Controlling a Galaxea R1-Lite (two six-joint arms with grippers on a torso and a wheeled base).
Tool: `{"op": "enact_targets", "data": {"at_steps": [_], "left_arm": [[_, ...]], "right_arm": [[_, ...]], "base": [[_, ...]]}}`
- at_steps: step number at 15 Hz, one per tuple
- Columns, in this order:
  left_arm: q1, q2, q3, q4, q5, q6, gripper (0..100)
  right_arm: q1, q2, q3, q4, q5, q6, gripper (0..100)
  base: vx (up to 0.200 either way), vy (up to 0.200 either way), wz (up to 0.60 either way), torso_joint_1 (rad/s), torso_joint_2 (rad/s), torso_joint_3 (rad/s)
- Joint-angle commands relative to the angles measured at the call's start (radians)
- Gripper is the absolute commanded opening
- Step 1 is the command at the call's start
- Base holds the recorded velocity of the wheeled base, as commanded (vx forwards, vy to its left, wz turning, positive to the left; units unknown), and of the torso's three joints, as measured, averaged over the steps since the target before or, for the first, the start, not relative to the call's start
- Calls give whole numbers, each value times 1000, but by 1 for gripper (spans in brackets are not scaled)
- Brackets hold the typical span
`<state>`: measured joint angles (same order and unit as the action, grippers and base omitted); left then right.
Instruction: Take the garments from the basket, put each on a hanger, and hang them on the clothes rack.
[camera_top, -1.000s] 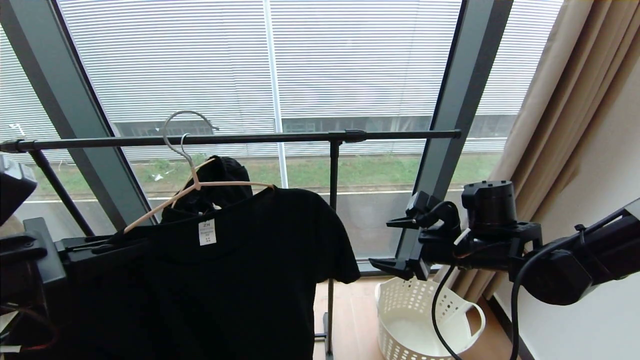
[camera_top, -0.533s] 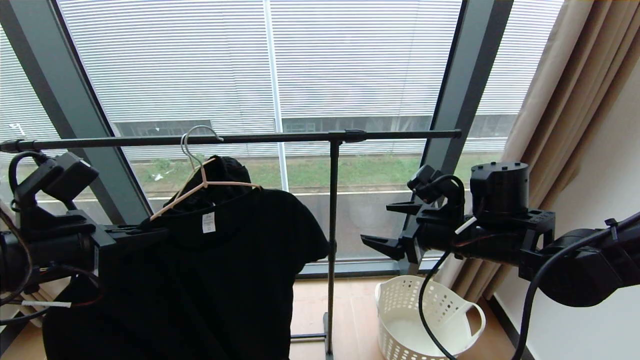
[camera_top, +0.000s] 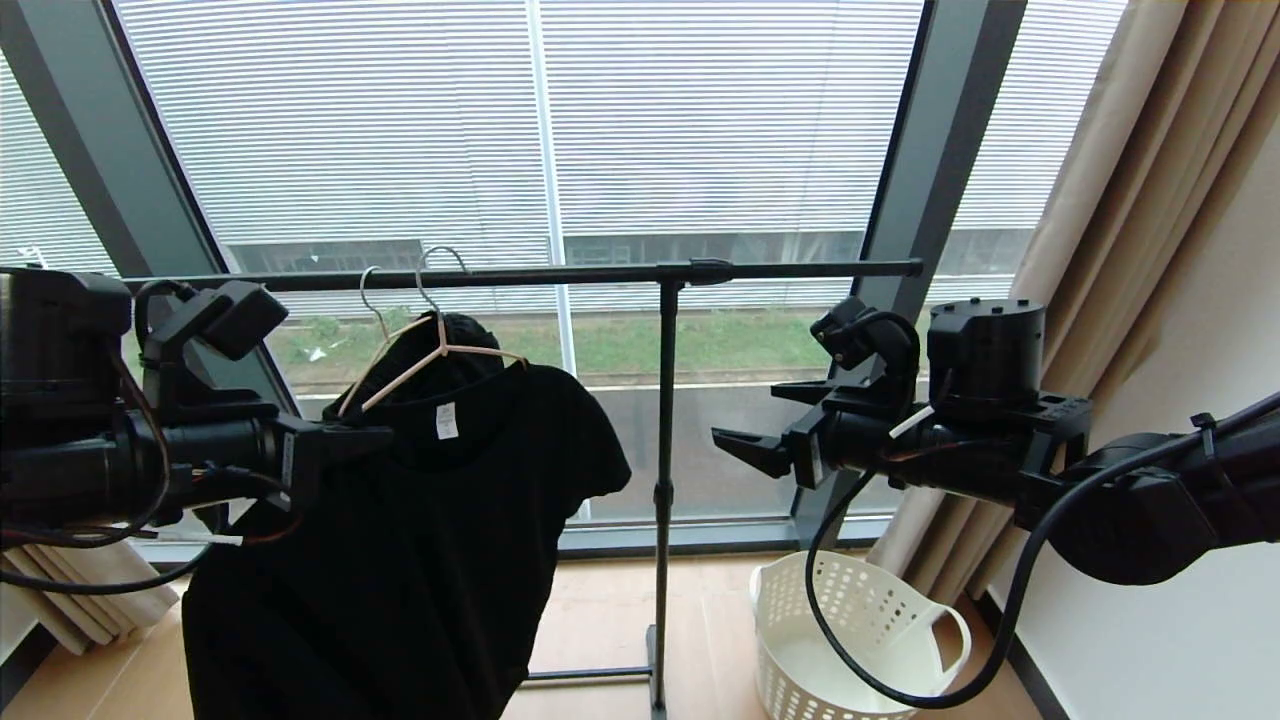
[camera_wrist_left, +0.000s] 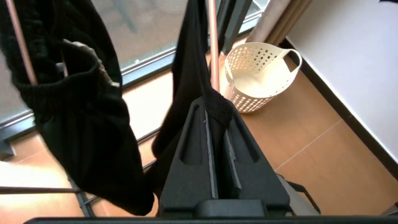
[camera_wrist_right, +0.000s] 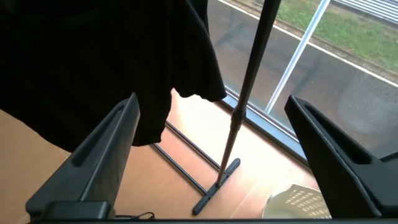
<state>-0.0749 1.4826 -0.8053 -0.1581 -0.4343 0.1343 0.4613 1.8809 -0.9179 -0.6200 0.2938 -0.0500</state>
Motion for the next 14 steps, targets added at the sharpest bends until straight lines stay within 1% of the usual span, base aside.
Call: {"op": "enact_targets", "data": {"at_steps": [1,4,9,14], "left_arm": [[-28,47,-31,0,20,-13,0],[-51,71,-92,0,88,-73,0],[-48,73,-101,2,126,-79,0],[-46,120,-121,0,127,-79,0]], "right_arm": [[0,20,-4,-4,-1,-1,100],[0,29,-7,-4,-2,-1,100],[0,27,-7,-4,-2,-2,100],[0,30,-7,-4,-9,-2,100]], "base": [[0,0,0,0,0,0],[0,0,0,0,0,0],[0,0,0,0,0,0],[0,0,0,0,0,0]]}}
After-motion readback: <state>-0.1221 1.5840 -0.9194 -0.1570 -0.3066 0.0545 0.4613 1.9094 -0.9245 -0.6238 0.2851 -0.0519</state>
